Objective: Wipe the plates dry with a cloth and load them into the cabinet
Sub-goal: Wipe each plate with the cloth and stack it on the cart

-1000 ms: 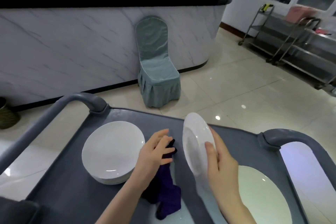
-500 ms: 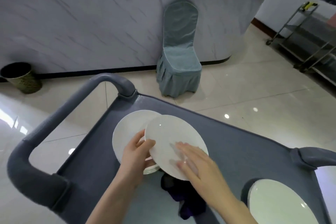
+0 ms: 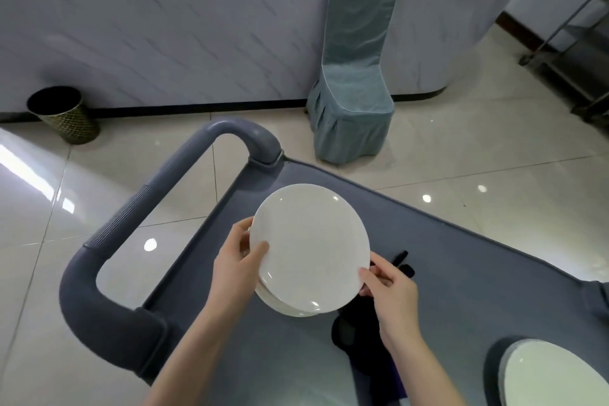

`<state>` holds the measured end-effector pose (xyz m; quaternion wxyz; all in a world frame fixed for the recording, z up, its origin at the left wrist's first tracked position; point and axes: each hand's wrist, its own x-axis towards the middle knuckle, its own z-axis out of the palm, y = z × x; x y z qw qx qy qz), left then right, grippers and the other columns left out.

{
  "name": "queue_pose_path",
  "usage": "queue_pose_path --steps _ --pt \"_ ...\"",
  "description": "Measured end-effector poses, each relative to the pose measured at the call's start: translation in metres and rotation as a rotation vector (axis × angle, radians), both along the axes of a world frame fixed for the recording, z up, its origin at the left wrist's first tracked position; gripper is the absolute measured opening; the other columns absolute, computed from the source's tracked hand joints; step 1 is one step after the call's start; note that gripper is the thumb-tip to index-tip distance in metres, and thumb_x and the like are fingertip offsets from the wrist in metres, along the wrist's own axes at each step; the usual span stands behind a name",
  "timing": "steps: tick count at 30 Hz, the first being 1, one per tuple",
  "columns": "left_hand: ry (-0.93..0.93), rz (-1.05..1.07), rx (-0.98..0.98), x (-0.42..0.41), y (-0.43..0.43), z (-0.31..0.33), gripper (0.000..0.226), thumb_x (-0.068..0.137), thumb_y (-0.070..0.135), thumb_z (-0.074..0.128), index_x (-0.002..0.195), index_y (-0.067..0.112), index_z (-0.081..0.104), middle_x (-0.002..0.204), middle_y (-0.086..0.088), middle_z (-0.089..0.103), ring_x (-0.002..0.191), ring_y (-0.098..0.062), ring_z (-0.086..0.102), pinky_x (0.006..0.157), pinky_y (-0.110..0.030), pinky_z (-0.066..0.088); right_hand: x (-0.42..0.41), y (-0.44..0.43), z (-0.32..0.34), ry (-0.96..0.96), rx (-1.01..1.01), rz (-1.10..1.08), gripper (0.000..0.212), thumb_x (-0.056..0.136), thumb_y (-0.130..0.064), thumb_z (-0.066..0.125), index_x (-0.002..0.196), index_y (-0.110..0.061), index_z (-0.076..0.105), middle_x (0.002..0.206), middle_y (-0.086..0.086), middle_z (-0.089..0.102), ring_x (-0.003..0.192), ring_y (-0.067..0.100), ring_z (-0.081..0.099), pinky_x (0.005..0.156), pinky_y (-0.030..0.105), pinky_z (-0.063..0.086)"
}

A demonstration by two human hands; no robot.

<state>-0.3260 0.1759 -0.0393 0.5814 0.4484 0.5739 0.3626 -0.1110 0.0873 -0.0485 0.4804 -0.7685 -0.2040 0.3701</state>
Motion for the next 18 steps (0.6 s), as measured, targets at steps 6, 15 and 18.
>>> queue_pose_path --steps 6,15,18 --pt "0.289 -0.06 0.132 -0.005 0.012 -0.009 0.042 0.087 0.01 0.057 0.109 0.044 0.065 0.095 0.002 0.048 0.08 -0.011 0.053 0.073 -0.015 0.039 -0.01 0.005 -0.009 0.014 0.047 -0.059 0.042 0.086 0.002 0.067 0.098 -0.038 0.077 0.091 0.017 0.069 0.068 0.015 0.061 0.083 0.041 0.059" --pt "0.426 -0.109 0.215 -0.007 0.012 -0.018 0.04 0.09 0.008 0.058 0.115 0.038 0.064 0.091 0.005 0.044 0.08 -0.008 0.05 0.067 -0.006 0.036 -0.008 0.005 -0.017 -0.081 0.025 -0.021 0.038 0.089 -0.005 0.068 0.113 -0.034 0.074 0.097 0.01 0.068 0.09 0.031 0.067 0.095 0.046 0.054" --pt "0.483 -0.105 0.238 -0.005 0.01 -0.019 0.036 0.091 0.009 0.058 0.116 0.033 0.064 0.09 0.006 0.042 0.08 -0.008 0.048 0.067 -0.007 0.034 -0.007 0.004 -0.017 -0.13 0.027 0.01 0.038 0.089 -0.008 0.068 0.117 -0.034 0.073 0.095 0.005 0.065 0.086 0.02 0.065 0.09 0.033 0.053"
